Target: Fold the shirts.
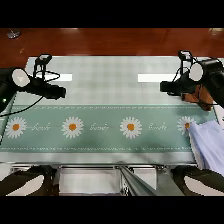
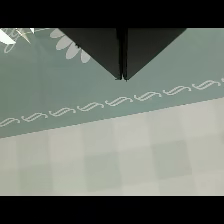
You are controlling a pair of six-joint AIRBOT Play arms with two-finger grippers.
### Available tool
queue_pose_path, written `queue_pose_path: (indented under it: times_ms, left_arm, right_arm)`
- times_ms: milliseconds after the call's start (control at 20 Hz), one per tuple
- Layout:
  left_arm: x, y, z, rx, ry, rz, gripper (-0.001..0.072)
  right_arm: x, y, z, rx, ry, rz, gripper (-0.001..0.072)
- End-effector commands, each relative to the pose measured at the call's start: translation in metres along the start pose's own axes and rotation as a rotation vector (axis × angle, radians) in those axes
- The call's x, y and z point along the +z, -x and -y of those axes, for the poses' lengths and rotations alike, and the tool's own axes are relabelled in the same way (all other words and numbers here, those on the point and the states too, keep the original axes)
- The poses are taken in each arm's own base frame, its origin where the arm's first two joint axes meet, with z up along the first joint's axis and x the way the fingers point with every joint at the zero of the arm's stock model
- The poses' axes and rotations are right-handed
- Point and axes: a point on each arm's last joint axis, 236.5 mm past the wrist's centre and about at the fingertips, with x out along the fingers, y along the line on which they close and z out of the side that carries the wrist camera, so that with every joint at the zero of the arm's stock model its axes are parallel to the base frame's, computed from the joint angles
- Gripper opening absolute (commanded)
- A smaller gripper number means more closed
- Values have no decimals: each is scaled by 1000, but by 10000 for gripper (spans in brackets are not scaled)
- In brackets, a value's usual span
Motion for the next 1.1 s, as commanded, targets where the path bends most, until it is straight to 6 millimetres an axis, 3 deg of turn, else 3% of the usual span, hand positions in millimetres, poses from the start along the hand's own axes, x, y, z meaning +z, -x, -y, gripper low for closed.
queue_pose_path:
  times_ms: [0, 650, 850, 1000, 1050]
  left_arm:
    - [0, 0, 0, 0, 0, 0, 26]
    - [0, 0, 2, -10, 7, 1, 26]
    - [3, 0, 3, -14, 9, 10, 26]
    - [19, -3, 1, -8, 11, 75, 26]
    - [22, -5, 0, -6, 12, 84, 26]
  right_arm:
    - [0, 0, -1, 1, 1, 0, 22]
    - [4, 0, -2, 6, 1, 17, 22]
    - [51, 5, 5, -28, 57, 217, 22]
    - [89, 17, 13, -86, 140, 380, 25]
    - [100, 22, 19, -121, 175, 427, 117]
